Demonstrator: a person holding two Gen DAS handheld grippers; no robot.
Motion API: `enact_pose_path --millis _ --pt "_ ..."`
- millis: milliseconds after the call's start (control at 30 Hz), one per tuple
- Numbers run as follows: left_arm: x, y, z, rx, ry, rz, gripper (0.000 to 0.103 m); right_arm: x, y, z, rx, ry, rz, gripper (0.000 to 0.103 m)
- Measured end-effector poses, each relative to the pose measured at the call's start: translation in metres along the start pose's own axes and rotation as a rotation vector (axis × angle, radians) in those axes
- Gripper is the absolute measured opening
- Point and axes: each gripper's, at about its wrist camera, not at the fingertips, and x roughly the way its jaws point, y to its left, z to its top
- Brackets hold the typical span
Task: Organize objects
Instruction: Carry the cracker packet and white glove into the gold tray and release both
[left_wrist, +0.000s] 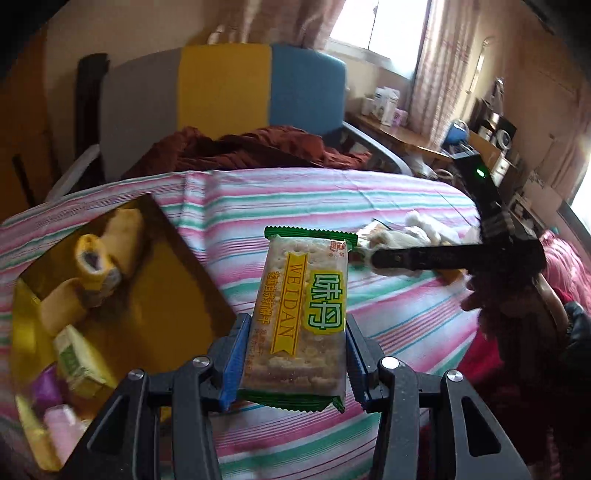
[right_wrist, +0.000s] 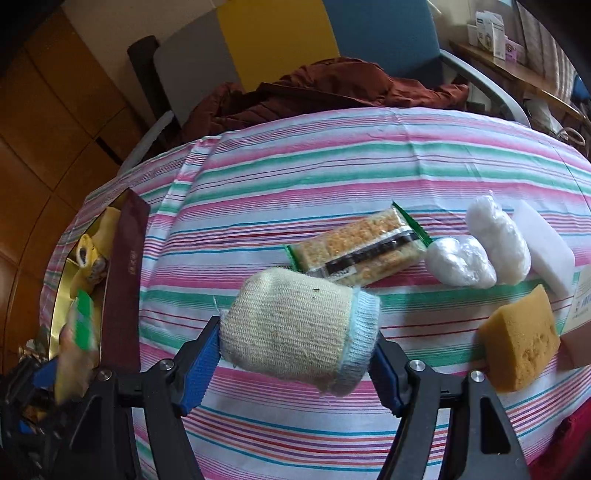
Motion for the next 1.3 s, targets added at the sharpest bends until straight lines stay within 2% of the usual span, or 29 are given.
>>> enact_pose_path --millis 233,433,600,700,867,1100,1300 --pt "-0.036 0.078 -0.02 -0.14 -0.045 0.131 0.048 -0.007 0.029 -0.006 -0.047 -0.023 0.024 0.073" --pt "-0.051 0.119 -0.043 -0.168 -0.043 0.179 0.048 -0.012 0.082 -0.014 -0.097 -0.048 0.096 0.073" --pt "-0.057 0.13 -0.057 -0.173 -0.045 0.181 0.048 -0.011 0.14 -0.017 -0.162 -0.057 0.186 0.073" --pt "-0.06 0.132 -0.06 -0.167 -0.06 0.155 0.048 -0.006 0.173 -0.02 -0.211 -0.048 0.218 0.073" --pt "-0.056 0.132 -0.059 -0.109 -0.059 0.159 0.048 0.006 0.215 -0.027 -0.294 -0.021 0.218 0.073" --pt "-0.047 0.141 -0.073 -0.12 -0.005 0.152 0.045 0.019 0.23 -0.027 -0.311 -0.001 0.186 0.073" --pt "-0.053 0.146 -0.076 -0.167 -0.023 0.147 0.049 0.033 0.237 -0.012 -0.308 0.004 0.153 0.073"
